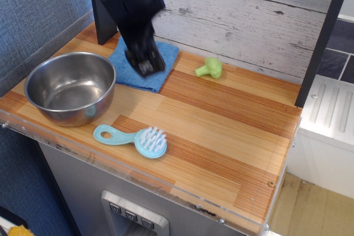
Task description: Place the blue brush next to the silver pan.
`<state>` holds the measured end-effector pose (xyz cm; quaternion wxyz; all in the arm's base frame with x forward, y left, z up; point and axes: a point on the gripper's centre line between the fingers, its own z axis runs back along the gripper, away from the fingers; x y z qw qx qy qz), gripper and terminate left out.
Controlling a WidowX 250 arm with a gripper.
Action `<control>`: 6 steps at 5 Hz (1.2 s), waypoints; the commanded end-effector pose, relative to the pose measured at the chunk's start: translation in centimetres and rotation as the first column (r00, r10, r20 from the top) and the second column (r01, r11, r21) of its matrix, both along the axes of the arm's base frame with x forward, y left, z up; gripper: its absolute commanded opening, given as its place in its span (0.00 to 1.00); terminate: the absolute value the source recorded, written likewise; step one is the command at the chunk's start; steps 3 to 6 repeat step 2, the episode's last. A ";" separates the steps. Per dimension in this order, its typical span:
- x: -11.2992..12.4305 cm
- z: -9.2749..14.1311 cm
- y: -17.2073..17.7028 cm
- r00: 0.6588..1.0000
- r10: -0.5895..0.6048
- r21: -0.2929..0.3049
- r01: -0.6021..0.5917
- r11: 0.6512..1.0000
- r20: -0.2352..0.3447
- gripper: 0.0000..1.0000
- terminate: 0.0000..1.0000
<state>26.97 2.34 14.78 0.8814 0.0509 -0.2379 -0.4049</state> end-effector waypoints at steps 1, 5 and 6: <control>-0.5 1.2 0.2 0.999 -0.003 0.011 0.002 1.000 0.039 1.00 0.00; -0.5 1.2 0.2 0.999 -0.003 0.011 0.002 1.000 0.039 1.00 1.00; -0.5 1.2 0.2 0.999 -0.003 0.011 0.002 1.000 0.039 1.00 1.00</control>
